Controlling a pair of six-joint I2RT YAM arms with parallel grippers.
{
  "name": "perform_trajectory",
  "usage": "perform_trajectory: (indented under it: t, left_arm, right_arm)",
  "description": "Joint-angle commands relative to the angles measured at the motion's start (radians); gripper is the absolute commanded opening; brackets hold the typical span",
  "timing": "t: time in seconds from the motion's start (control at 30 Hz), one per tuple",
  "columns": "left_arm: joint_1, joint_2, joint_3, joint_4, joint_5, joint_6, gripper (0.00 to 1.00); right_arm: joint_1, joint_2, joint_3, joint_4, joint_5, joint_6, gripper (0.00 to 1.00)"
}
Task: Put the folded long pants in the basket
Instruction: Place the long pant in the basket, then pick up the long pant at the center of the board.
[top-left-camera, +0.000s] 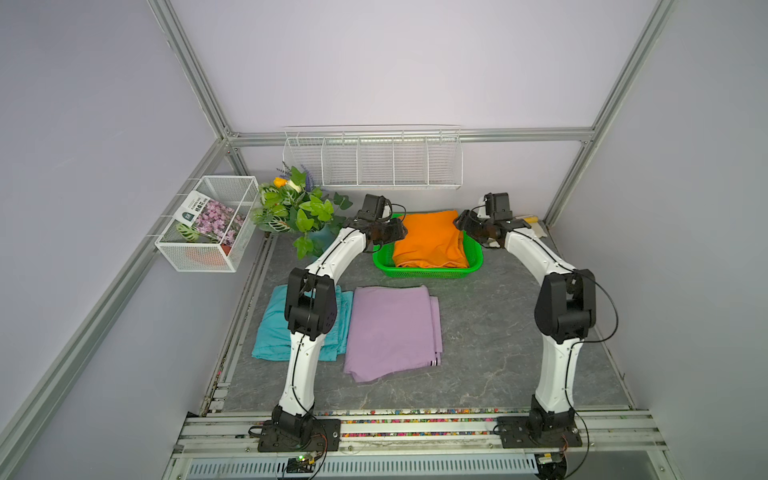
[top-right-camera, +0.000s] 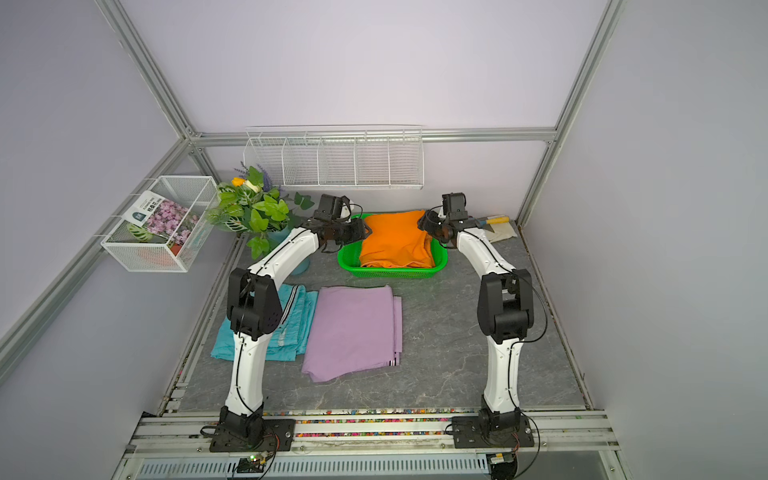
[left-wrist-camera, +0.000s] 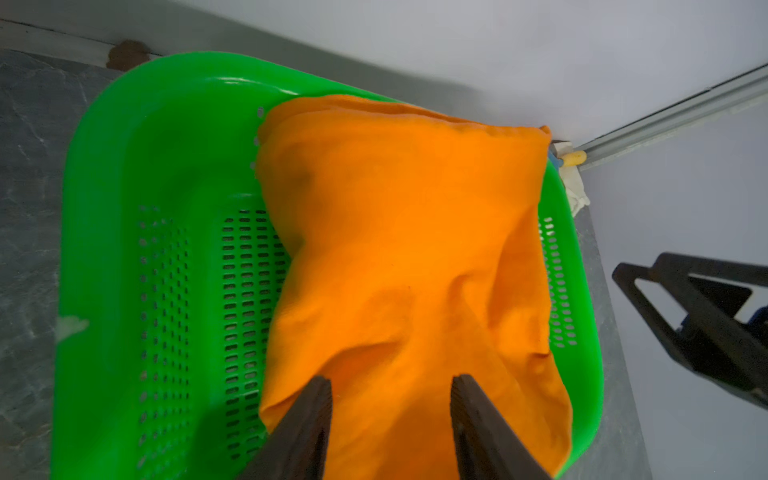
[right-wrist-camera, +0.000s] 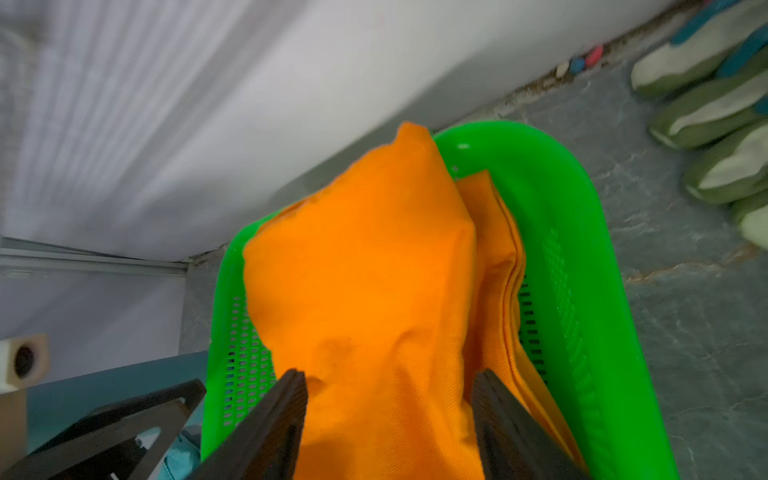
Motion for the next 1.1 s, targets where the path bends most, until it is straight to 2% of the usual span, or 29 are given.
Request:
perform_trajectory:
  t: [0.0,0.13,0.27,0.43,0.57,0.63,0.77,0.93,1.0,1.07]
  left_arm:
    - [-0.010,-0.099,-0.049,0.055,0.000,0.011,0.51]
    - [-0.026,-0.190,-0.139,0.079,0.020,0.004,0.51]
    - [-0.055,-0.284,-0.270,0.143,0.067,0.031,0.51]
    - [-0.070,-0.365,-0.435,0.197,0.092,0.081,0.51]
    - [-0.070,-0.494,-0.644,0.274,0.094,0.044,0.51]
    - [-0.070,-0.573,-0.745,0.289,0.075,0.026,0.51]
    - [-0.070,-0.735,-0.890,0.319,0.016,0.001,0.51]
    - [-0.057,-0.889,-0.994,0.286,-0.169,-0.067,0.55]
    - [-0.021,-0.914,-1.031,0.288,-0.172,-0.089,0.56]
    - [0.038,-0.921,-1.062,0.292,-0.129,-0.132,0.56]
  right_arm:
    - [-0.007,-0.080,-0.033,-0.040,0.011,-0.051,0.72]
    - [0.004,-0.187,-0.119,-0.107,0.004,-0.088,0.76]
    - [0.073,-0.321,-0.274,-0.186,0.057,-0.150,0.77]
    - [0.228,-0.531,-0.566,-0.154,0.147,-0.129,0.77]
    - [0.392,-0.636,-0.721,-0.151,0.225,-0.080,0.81]
    - [0.466,-0.652,-0.774,-0.158,0.261,-0.051,0.86]
    - [0.529,-0.622,-0.834,-0.119,0.233,-0.003,0.89]
    - [0.559,-0.519,-0.836,-0.037,0.194,0.024,0.89]
    - [0.559,-0.468,-0.834,0.006,0.149,0.045,0.89]
    - [0.560,-0.418,-0.829,0.020,0.138,0.085,0.88]
